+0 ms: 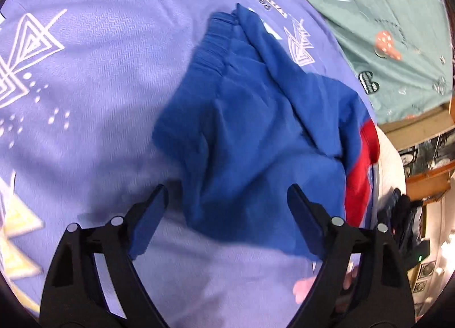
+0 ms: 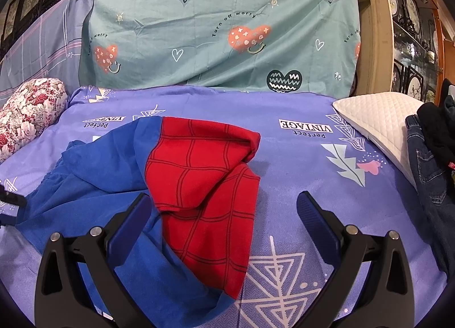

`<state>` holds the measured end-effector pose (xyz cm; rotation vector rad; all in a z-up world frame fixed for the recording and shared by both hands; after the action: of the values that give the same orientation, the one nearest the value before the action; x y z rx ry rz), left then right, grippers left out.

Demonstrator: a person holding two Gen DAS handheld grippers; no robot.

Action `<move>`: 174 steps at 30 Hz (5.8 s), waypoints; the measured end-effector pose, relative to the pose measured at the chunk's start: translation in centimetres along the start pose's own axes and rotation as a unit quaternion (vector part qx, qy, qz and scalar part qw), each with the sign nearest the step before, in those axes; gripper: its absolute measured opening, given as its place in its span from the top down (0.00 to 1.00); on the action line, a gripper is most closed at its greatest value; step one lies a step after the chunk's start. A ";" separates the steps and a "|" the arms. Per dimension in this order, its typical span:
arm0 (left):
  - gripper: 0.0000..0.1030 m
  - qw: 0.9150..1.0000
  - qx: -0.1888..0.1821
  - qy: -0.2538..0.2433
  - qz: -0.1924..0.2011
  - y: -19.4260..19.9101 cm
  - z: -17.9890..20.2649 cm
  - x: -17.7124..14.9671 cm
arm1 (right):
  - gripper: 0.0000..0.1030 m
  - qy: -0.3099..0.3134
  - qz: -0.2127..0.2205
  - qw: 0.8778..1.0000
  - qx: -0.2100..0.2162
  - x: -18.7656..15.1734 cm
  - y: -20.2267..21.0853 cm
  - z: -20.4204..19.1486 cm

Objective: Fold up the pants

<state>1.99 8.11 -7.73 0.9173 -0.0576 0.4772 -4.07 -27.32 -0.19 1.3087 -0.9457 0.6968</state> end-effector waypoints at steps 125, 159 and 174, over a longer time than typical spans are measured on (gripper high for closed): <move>0.10 0.972 0.149 -0.091 0.160 11.7 -3.9 19.4 | 0.16 -0.129 -0.267 0.945 0.136 2.2 -14.5 7.7; 0.78 0.996 0.050 0.001 0.073 3.6 -6.9 8.6 | 0.53 -0.233 -0.256 0.930 0.122 -8.1 -3.4 9.6; 0.94 0.989 0.035 -0.029 0.140 11.1 -5.5 7.2 | 0.92 -0.238 -0.187 0.935 0.184 -4.7 0.9 9.5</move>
<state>2.97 20.73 -0.99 0.9971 -0.2261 0.7168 -8.72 -36.13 -3.88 1.9870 -0.9283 0.2622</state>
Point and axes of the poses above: each gripper's, at about its wrist camera, not at the fingertips, and y roughly against the way its jaws point, z to its right, x to its top, the point moved 4 cm from there along -y, roughly the way its jaws point, and after that the axes turned 3 degrees about -x, right-handed, at the moved point
